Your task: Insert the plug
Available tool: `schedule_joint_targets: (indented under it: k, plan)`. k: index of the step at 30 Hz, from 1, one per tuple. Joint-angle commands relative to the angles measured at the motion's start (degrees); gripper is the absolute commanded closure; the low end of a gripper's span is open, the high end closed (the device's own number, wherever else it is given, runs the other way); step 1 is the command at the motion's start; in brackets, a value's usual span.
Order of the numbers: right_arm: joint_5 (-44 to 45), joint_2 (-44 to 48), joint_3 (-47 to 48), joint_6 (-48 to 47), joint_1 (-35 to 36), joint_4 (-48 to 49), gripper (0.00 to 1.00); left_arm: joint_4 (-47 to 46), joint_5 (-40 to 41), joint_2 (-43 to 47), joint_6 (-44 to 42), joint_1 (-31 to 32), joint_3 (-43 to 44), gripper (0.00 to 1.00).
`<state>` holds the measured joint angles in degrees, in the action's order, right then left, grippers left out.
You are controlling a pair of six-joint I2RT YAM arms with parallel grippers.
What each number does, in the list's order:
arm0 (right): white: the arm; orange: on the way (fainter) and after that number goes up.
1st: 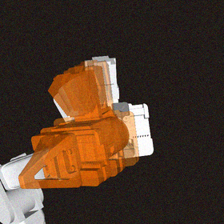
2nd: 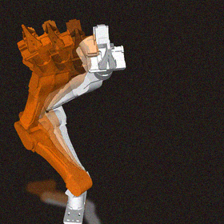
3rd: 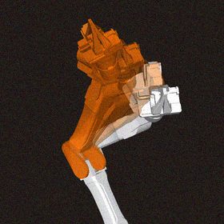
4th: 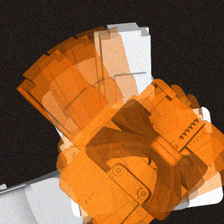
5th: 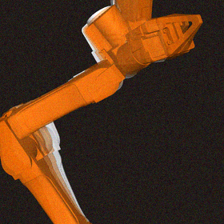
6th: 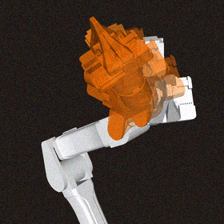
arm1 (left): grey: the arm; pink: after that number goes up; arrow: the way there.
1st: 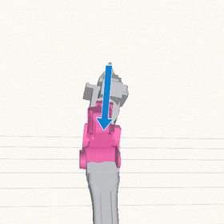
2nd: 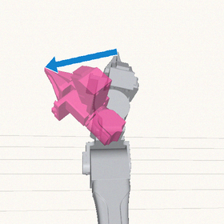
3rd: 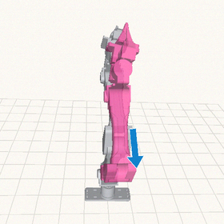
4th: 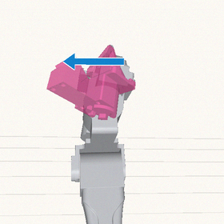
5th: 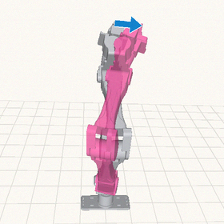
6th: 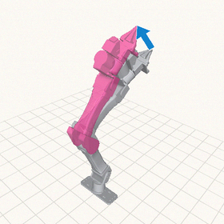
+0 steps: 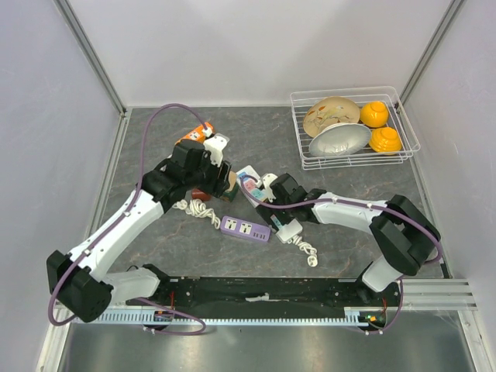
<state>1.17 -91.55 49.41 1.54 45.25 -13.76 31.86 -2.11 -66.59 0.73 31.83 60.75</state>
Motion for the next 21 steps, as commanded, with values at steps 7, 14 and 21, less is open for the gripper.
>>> schedule_joint_targets:
  k: [7,14,21]
  plan:
    - [4.27,12.35,-1.5,3.81,-1.57,3.21,0.02,5.58,-6.42,-8.11,-6.97,-0.37,9.99,0.98]
    - [7.8,23.24,-7.82,9.96,-9.12,8.38,0.02,8.92,-10.28,-17.94,-10.13,-0.28,18.07,0.98]
    - [3.58,26.33,-13.19,13.84,-14.32,13.32,0.02,11.91,-11.52,-28.67,-14.62,0.33,27.57,0.98]
